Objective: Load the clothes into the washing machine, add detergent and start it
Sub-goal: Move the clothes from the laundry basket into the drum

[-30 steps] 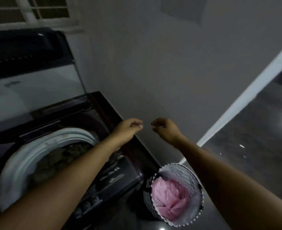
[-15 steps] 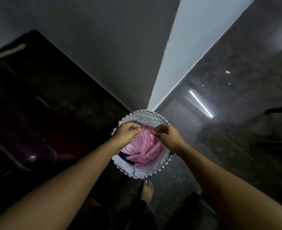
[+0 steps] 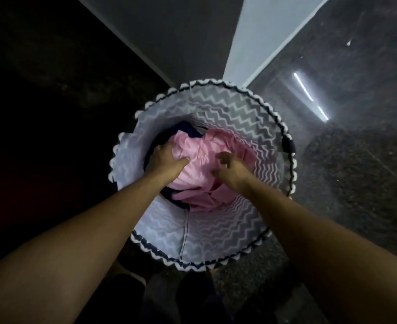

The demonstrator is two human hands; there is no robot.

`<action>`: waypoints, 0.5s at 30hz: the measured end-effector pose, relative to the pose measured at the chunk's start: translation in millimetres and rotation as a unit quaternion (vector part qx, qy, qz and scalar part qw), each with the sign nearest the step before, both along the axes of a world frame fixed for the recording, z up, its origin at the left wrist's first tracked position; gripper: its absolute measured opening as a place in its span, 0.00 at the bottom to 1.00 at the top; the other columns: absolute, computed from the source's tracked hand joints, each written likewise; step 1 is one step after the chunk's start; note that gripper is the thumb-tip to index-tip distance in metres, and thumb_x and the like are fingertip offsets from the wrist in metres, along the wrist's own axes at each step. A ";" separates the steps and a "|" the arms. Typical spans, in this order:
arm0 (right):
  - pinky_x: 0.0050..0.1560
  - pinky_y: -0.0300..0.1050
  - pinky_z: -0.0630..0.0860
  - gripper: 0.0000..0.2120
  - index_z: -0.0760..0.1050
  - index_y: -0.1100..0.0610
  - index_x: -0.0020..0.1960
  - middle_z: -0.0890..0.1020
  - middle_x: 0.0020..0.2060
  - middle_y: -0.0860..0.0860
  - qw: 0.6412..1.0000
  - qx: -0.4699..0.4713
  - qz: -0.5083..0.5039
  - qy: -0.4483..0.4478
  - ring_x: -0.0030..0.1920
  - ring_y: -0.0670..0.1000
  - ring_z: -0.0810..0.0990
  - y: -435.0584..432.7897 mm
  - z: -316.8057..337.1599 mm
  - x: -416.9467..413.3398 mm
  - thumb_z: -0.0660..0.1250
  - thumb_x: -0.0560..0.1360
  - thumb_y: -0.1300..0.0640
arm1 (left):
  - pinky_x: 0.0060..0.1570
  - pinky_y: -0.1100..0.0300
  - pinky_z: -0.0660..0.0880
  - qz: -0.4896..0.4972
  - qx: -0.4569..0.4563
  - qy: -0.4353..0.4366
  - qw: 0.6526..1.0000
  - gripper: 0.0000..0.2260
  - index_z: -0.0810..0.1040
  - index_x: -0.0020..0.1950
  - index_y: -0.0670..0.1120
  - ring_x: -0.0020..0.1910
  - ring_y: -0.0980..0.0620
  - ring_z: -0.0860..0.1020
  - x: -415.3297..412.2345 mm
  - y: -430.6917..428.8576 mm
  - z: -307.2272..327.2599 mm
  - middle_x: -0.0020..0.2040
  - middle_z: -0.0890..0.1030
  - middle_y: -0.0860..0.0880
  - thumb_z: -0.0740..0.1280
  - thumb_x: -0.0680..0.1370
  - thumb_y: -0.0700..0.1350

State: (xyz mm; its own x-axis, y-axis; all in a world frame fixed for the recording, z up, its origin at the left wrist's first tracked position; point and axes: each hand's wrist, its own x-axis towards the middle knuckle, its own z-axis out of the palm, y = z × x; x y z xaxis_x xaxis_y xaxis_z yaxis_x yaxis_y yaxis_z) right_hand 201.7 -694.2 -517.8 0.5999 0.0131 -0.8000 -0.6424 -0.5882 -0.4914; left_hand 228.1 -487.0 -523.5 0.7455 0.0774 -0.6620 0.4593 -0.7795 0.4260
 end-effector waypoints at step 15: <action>0.47 0.52 0.80 0.34 0.77 0.54 0.64 0.83 0.54 0.54 0.898 0.150 -0.376 0.171 0.55 0.58 0.83 17.9 -36.5 -5.9 0.62 0.73 0.28 | 0.53 0.59 0.78 0.036 -0.177 -0.044 0.983 0.18 0.83 0.58 0.57 0.53 0.55 0.84 -33.3 -35.8 35.0 0.52 0.87 0.54 0.75 0.69 0.55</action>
